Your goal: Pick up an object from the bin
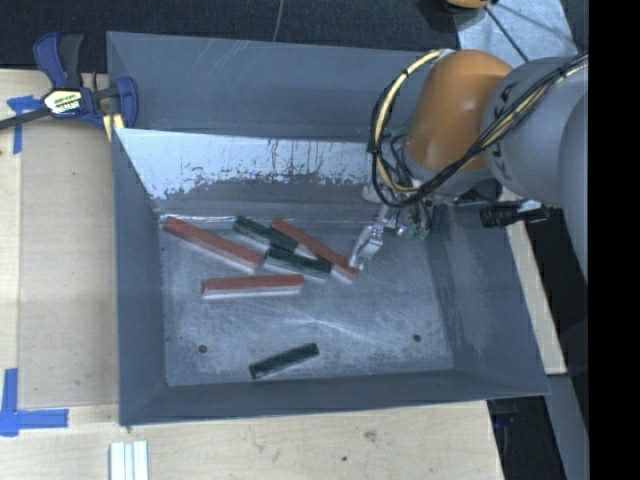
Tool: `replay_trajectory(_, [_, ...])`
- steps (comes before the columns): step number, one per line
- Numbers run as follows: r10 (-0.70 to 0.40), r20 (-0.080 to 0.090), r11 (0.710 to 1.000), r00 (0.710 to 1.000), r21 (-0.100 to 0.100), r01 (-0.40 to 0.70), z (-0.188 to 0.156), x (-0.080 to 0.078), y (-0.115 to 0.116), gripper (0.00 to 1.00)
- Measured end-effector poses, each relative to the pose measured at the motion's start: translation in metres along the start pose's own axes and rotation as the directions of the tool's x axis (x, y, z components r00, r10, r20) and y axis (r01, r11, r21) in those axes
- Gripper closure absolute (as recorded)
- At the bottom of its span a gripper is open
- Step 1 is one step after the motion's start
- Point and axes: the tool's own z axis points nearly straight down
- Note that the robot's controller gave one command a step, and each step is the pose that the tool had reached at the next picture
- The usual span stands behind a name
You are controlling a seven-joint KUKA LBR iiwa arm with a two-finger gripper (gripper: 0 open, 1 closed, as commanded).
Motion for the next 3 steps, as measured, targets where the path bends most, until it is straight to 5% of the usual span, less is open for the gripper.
replay_trajectory(1, [-0.055,-0.005,0.998,0.998,0.003,0.055,0.033,0.005,0.011,0.0])
replay_trajectory(2, [0.05,0.006,0.999,0.999,0.003,-0.05,0.047,0.005,0.031,1.0])
replay_trajectory(3, [0.049,0.007,0.999,0.999,0.003,-0.049,0.047,0.005,0.031,1.0])
